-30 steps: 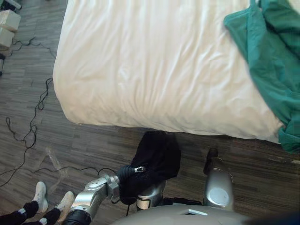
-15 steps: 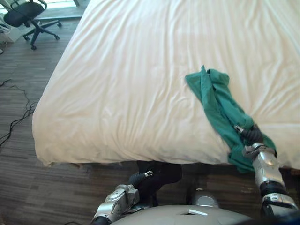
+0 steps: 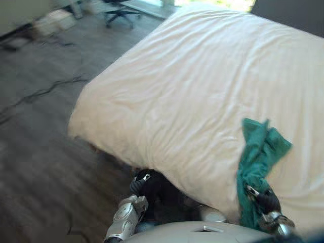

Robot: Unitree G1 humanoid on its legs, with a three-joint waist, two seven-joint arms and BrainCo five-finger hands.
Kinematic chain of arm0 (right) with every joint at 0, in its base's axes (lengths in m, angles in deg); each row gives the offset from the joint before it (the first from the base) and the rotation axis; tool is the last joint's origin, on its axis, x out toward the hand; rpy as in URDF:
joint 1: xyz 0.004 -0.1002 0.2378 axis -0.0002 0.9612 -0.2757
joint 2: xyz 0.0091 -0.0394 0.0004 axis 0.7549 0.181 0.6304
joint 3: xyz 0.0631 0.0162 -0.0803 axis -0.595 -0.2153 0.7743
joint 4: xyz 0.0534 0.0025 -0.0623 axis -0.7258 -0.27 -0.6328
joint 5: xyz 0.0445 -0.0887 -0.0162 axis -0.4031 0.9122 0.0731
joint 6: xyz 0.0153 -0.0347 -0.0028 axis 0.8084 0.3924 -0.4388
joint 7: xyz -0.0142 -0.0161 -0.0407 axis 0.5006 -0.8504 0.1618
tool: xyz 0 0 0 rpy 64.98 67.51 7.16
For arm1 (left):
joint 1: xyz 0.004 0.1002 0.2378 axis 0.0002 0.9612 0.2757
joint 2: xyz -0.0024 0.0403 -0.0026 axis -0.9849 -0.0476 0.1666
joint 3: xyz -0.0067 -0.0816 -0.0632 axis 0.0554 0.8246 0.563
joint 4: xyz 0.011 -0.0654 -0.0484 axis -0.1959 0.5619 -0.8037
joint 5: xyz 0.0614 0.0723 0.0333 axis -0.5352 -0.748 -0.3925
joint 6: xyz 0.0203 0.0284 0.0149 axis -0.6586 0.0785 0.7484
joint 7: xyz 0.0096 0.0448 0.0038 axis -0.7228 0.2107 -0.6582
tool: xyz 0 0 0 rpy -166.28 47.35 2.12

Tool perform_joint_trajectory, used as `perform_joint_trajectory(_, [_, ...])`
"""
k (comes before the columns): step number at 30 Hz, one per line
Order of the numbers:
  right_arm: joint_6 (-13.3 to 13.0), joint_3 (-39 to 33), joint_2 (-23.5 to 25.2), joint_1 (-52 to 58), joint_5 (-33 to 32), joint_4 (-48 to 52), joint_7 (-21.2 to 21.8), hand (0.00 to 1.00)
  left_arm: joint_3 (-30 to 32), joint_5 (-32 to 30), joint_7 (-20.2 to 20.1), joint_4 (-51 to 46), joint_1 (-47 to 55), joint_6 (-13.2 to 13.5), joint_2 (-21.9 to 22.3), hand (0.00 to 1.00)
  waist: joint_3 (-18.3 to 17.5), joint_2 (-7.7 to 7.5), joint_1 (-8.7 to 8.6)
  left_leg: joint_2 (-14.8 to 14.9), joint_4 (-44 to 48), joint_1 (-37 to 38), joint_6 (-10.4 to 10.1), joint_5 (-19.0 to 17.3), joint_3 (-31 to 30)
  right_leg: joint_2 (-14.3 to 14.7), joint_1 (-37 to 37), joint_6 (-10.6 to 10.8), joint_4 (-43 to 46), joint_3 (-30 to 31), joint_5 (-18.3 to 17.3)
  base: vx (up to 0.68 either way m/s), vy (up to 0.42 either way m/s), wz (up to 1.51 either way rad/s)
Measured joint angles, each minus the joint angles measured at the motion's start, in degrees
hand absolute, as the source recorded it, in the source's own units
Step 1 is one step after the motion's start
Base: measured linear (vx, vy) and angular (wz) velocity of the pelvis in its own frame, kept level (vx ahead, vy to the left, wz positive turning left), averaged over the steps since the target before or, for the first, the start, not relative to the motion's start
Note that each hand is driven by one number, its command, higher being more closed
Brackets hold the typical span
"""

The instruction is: Tidy the bed and pick cloth on bed and put in laundry

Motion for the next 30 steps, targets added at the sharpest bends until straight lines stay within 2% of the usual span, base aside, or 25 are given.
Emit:
perform_joint_trajectory(1, [0.7,0.4,0.4,1.0,-1.1,1.0,-0.3,1.0,0.0,0.3,0.7,-1.9,2.3,0.8,0.3,1.0,-0.3,0.53,0.66,-0.4,1.3,-1.4,-1.4,1.5,0.6,0.0,0.6,-0.6,-1.4,-2.0,0.5,0.03,-0.088,0.78])
perform_joint_trajectory(3, [1.9,0.9,0.4,2.9,-2.0,3.2,-0.5,1.0,0.0,1.7,1.5,-5.6,4.9,2.1,1.1,1.0,-0.5,1.07,1.18,-1.9,2.6,-4.1,-1.1,4.6,2.0,-0.3,1.3,-0.4,-3.9,-5.9,1.3,0.03,-0.071,1.12])
perform_joint_trajectory(5, [2.4,1.8,0.3,5.6,-2.0,5.4,-0.6,1.0,-0.2,3.0,1.6,-8.6,6.6,4.3,2.2,1.0,-0.5,1.04,2.15,-4.0,1.9,-6.1,0.8,9.7,3.1,-1.3,2.4,-1.2,-4.9,-11.2,2.6,0.04,-0.03,1.38])
perform_joint_trajectory(6, [2.5,2.4,0.2,7.1,-2.0,6.9,-0.6,1.0,-0.3,3.8,1.5,-9.6,7.4,5.2,3.6,1.0,-0.5,0.83,2.29,-5.5,-0.1,-6.4,3.2,14.2,5.4,-2.8,2.9,-2.7,-5.4,-15.2,3.8,-0.01,0.025,1.82])
perform_joint_trajectory(7, [2.5,2.6,0.4,9.4,-1.9,8.2,-0.6,1.0,-0.2,3.7,1.2,-9.9,8.3,6.2,4.7,1.0,-0.3,1.76,2.45,-7.0,-0.3,-6.4,10.2,11.5,12.6,-3.4,5.3,-4.1,-6.6,-21.3,5.2,-0.07,0.037,2.34])
perform_joint_trajectory(8, [2.3,3.0,0.8,11.7,-1.9,9.7,-1.5,1.0,-0.4,3.6,0.6,-9.9,9.6,6.3,5.6,1.0,-0.7,3.6,2.65,-6.3,0.8,-4.9,12.9,-3.4,26.9,-2.2,8.8,-3.6,-8.2,-27.1,5.6,-0.06,0.052,1.98])
perform_joint_trajectory(9, [2.2,3.1,0.8,12.2,-1.9,10.1,-1.8,1.0,-0.5,3.6,0.4,-9.9,9.9,6.4,5.8,1.0,-0.7,4.13,2.63,-5.7,1.2,-4.5,11.4,-7.1,29.4,-1.8,9.5,-3.5,-8.4,-28.3,5.6,-0.05,0.093,2.27])
perform_joint_trajectory(10, [2.0,4.5,1.6,13.0,-1.8,10.3,-3.2,1.0,-0.8,3.5,-0.2,-8.3,9.3,6.5,5.7,1.0,-0.4,2.87,2.21,-4.4,5.2,-3.8,7.4,-11.9,40.4,-3.0,12.4,-3.1,-10.4,-34.7,5.8,-0.04,0.14,1.94])
perform_joint_trajectory(11, [2.0,6.7,1.5,12.2,-1.8,9.7,-3.9,1.0,-0.9,3.5,-0.2,-7.2,9.4,6.5,5.2,1.0,-1.2,1.94,2.96,-2.7,11.2,-4.7,7.9,-12.2,46.9,-5.4,12.9,-2.9,-9.9,-38.0,5.8,-0.04,0.125,1.88])
perform_joint_trajectory(12, [2.1,7.9,1.5,11.4,-1.7,9.4,-4.0,1.0,-1.0,3.4,0.0,-7.4,9.6,6.5,4.9,1.0,-1.5,0.25,3.49,-2.2,14.7,-4.8,8.2,-12.3,49.1,-6.7,13.0,-2.7,-9.3,-39.2,5.8,0.0,0.064,1.05])
perform_joint_trajectory(13, [2.2,10.7,1.5,10.0,-1.4,9.4,-4.0,1.0,-1.5,3.3,0.1,-7.8,9.6,7.1,3.8,1.0,-1.6,0.02,3.97,0.0,21.3,-5.4,9.2,-13.7,51.1,-8.5,12.9,-2.0,-8.6,-40.9,5.3,0.04,0.021,0.8])
perform_joint_trajectory(14, [2.5,13.6,1.5,8.0,-0.8,9.4,-4.0,1.0,-2.1,3.3,0.2,-7.9,9.2,7.2,3.6,1.0,-2.1,0.41,4.42,2.8,26.0,-5.3,9.2,-15.7,51.6,-9.3,12.9,-1.2,-7.2,-42.2,4.9,0.05,0.054,0.8])
perform_joint_trajectory(15, [2.7,15.1,1.5,7.1,-0.8,9.4,-4.0,1.0,-2.3,3.3,0.3,-8.0,9.3,7.2,3.7,1.0,-2.2,1.61,4.46,4.4,26.6,-4.6,9.1,-16.4,51.5,-9.3,12.8,-0.2,-6.2,-42.5,4.4,0.07,0.129,0.79])
perform_joint_trajectory(16, [2.9,16.4,0.9,5.2,-0.9,9.7,-3.8,1.0,-3.2,3.3,0.9,-8.3,9.8,7.2,4.0,1.0,-2.3,4.95,4.62,6.1,22.3,-2.9,4.5,-14.3,47.9,-7.9,12.4,2.3,-3.2,-41.6,2.3,0.07,0.154,1.01])
perform_joint_trajectory(17, [4.1,17.3,2.6,1.5,-0.9,7.3,-3.9,1.0,-3.5,3.4,2.0,-7.9,8.7,6.4,4.0,1.0,-1.8,4.67,4.21,2.1,17.0,-1.2,5.6,-11.3,44.9,-8.6,10.7,1.0,-1.9,-35.8,2.8,0.05,0.119,1.1])
perform_joint_trajectory(18, [4.1,17.6,2.9,1.2,-0.9,7.5,-3.8,1.0,-3.9,3.4,2.3,-8.3,8.8,6.4,3.5,1.0,-1.6,4.27,3.98,0.1,13.0,-0.1,5.9,-9.9,43.7,-8.4,9.8,0.7,-2.2,-34.2,3.4,0.01,0.053,1.11])
perform_joint_trajectory(19, [4.1,17.7,3.9,0.6,-1.0,7.3,-3.7,1.0,-4.3,3.4,2.6,-8.4,9.1,6.4,2.9,1.0,-2.1,4.2,4.84,-3.1,5.7,2.6,6.0,-6.2,41.6,-8.9,10.6,1.6,-2.9,-35.1,3.9,0.02,0.02,0.72])
perform_joint_trajectory(21, [4.1,18.2,5.1,-0.9,-1.3,7.0,-3.7,1.0,-5.1,3.4,2.8,-8.4,9.9,6.2,1.4,1.0,-2.0,3.91,4.68,-5.3,-0.5,4.6,5.8,-3.6,38.0,-9.1,12.0,2.5,-3.3,-36.2,4.4,0.01,-0.017,1.0])
perform_joint_trajectory(23, [3.9,18.4,6.8,-1.2,-2.1,6.4,-3.7,1.0,-7.1,3.2,2.8,-8.3,9.8,5.9,-0.6,1.0,-1.8,3.13,4.55,-6.3,-0.5,4.6,5.8,-3.6,34.8,-9.5,12.5,2.5,-2.5,-35.8,4.4,0.03,-0.061,1.0])
perform_joint_trajectory(25, [3.5,20.2,7.2,-2.4,-2.0,4.7,-3.8,1.0,-8.1,2.4,3.2,-8.2,10.5,5.9,-1.8,1.0,-1.2,1.65,4.91,-7.0,-0.5,5.1,6.3,-3.8,31.6,-11.3,12.3,2.4,3.0,-35.7,4.4,0.08,-0.036,0.72])
perform_joint_trajectory(27, [3.5,20.7,7.0,-2.7,-1.9,4.2,-4.2,1.0,-9.3,2.3,3.5,-8.1,10.4,5.8,-2.2,1.0,-0.9,1.39,4.79,-6.9,-0.2,5.7,7.6,-4.2,28.8,-11.8,10.4,-1.1,8.8,-32.2,3.8,0.09,0.004,0.8])
perform_joint_trajectory(29, [3.4,21.0,7.4,-2.4,-2.1,4.0,-4.9,1.0,-11.0,2.1,3.7,-6.8,9.2,5.6,-2.8,1.0,-0.9,1.93,3.07,-5.7,-0.2,6.4,7.3,-3.7,23.1,-6.1,7.4,-0.2,6.2,-15.7,1.0,0.11,0.018,1.22])
perform_joint_trajectory(30, [3.2,21.1,7.4,-2.2,-2.1,3.9,-4.9,1.0,-11.3,1.9,3.7,-6.0,8.8,5.7,-2.8,1.0,-1.0,2.15,2.98,-5.4,-0.2,6.5,7.0,-3.5,22.1,-4.8,6.5,-0.1,4.8,-12.0,1.0,0.08,0.031,1.01])
